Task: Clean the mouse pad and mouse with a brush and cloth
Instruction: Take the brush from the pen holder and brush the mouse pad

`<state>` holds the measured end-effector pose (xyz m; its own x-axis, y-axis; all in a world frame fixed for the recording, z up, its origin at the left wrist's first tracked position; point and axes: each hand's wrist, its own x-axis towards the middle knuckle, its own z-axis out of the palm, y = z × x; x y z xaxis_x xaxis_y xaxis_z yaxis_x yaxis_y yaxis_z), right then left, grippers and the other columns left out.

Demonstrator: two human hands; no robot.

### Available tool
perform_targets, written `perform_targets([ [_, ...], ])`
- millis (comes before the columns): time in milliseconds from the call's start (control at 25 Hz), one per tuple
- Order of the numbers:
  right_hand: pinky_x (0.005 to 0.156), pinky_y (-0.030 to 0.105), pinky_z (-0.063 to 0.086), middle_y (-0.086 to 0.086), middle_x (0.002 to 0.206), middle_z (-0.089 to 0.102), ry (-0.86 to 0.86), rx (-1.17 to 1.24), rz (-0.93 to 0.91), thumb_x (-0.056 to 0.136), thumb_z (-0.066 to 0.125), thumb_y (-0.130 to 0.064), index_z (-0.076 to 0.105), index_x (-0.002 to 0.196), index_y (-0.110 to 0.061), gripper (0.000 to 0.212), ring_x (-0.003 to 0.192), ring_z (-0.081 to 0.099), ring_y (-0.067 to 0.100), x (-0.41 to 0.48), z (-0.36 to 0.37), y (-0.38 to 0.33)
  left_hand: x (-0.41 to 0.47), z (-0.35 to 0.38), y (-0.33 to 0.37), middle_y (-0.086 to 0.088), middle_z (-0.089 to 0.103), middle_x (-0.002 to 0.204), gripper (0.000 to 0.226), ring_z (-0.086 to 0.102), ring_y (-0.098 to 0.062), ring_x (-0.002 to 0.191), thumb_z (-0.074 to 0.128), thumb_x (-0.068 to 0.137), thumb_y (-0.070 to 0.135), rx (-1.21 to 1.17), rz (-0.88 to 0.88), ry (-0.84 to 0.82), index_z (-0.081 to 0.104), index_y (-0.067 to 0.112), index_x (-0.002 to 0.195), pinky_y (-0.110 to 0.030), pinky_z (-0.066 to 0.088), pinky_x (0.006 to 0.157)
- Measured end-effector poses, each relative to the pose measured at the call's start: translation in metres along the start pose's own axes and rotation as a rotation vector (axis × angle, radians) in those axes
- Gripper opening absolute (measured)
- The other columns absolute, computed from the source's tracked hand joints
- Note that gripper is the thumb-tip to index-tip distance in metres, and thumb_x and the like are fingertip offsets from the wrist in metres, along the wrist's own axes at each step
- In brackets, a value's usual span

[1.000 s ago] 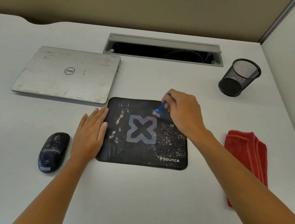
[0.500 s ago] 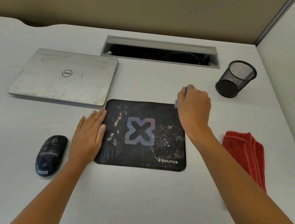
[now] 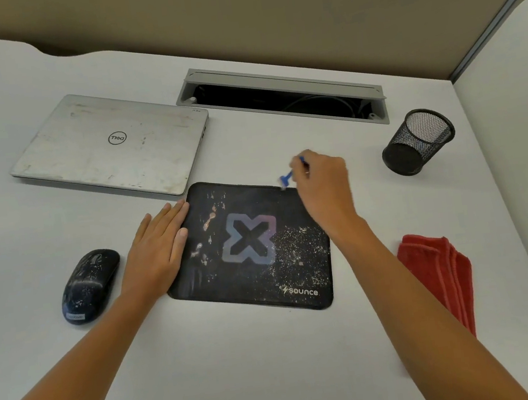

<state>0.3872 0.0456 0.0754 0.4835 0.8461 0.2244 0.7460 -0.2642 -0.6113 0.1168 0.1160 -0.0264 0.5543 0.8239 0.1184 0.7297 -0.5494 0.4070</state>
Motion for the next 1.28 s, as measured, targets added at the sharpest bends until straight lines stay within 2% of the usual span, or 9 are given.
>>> perform_targets([
  [120,0.067,0.033,0.051,0.011,0.09,0.07,-0.156,-0.069,-0.077,0.099,0.044,-0.019,0.067,0.104,-0.003,0.028,0.077,0.064,0.023,0.007,0.012,-0.008,0.0,-0.001,0.0,0.008,0.029,0.156,0.055,0.02,-0.01,0.146,0.018,0.1,0.038,-0.004,-0.001,-0.003,0.028,0.022,0.151,-0.036,0.01,0.121],
  [280,0.062,0.031,0.033,0.022,0.096,0.063,-0.04,-0.476,0.159,0.092,0.043,0.004,0.059,0.098,0.004,0.017,0.086,0.059,0.034,0.015,-0.01,0.023,0.001,0.0,-0.001,0.009,0.029,0.156,0.054,0.02,-0.008,0.146,0.018,0.1,0.038,-0.006,-0.002,-0.003,0.028,0.023,0.151,-0.034,0.009,0.121],
  [360,0.063,0.028,0.03,0.021,0.098,0.064,-0.002,-0.467,0.169,0.095,0.044,-0.001,0.06,0.098,0.004,0.017,0.087,0.059,0.032,0.019,-0.016,0.028,0.001,0.0,-0.002,0.009,0.029,0.155,0.053,0.02,-0.008,0.146,0.019,0.1,0.037,-0.005,-0.002,-0.001,0.029,0.023,0.151,-0.034,0.01,0.121],
  [520,0.069,0.026,0.04,0.008,0.103,0.065,-0.182,-0.228,-0.222,0.098,0.047,-0.018,0.065,0.104,-0.008,0.021,0.089,0.058,0.02,0.027,-0.001,0.008,0.0,0.001,-0.003,0.011,0.028,0.156,0.054,0.02,-0.007,0.145,0.019,0.1,0.038,0.001,0.007,-0.002,0.029,0.023,0.151,-0.034,0.01,0.121],
  [680,0.075,0.036,0.048,-0.001,0.099,0.063,-0.458,-0.345,-0.523,0.093,0.055,-0.018,0.066,0.094,-0.014,0.012,0.097,0.056,0.019,0.038,-0.008,0.009,0.001,0.0,-0.002,0.011,0.027,0.155,0.054,0.019,-0.007,0.145,0.018,0.1,0.038,-0.001,0.004,-0.008,0.028,0.023,0.151,-0.035,0.01,0.121],
  [840,0.068,0.033,0.044,-0.006,0.081,0.056,-0.588,-0.446,-0.447,0.091,0.053,-0.009,0.066,0.084,-0.015,0.016,0.088,0.058,0.022,0.06,-0.04,0.034,0.0,0.0,-0.001,0.011,0.027,0.155,0.054,0.02,-0.008,0.145,0.019,0.1,0.037,-0.004,0.0,-0.003,0.029,0.022,0.151,-0.035,0.01,0.121],
  [960,0.077,0.039,0.049,0.003,0.091,0.066,-0.431,-0.243,-0.454,0.092,0.057,-0.014,0.071,0.096,-0.011,0.015,0.088,0.061,0.023,0.058,-0.037,0.025,0.001,-0.001,0.0,0.009,0.03,0.155,0.054,0.022,-0.01,0.145,0.019,0.1,0.037,0.0,0.0,0.003,0.031,0.021,0.15,-0.036,0.011,0.121],
  [1040,0.081,0.036,0.049,0.004,0.097,0.068,-0.472,-0.169,-0.469,0.093,0.056,-0.015,0.071,0.101,-0.011,0.018,0.091,0.062,0.02,0.05,-0.022,0.011,0.001,-0.002,0.002,0.008,0.031,0.155,0.054,0.022,-0.01,0.145,0.02,0.1,0.037,-0.002,0.0,0.003,0.031,0.021,0.15,-0.035,0.011,0.121],
  [1280,0.065,0.031,0.045,-0.011,0.071,0.061,-0.585,-0.397,-0.339,0.087,0.049,-0.006,0.066,0.078,-0.019,0.023,0.08,0.061,0.017,0.066,-0.05,0.035,0.001,-0.003,0.003,0.008,0.031,0.155,0.052,0.022,-0.009,0.145,0.023,0.1,0.033,-0.009,-0.007,-0.002,0.031,0.021,0.15,-0.035,0.01,0.121],
])
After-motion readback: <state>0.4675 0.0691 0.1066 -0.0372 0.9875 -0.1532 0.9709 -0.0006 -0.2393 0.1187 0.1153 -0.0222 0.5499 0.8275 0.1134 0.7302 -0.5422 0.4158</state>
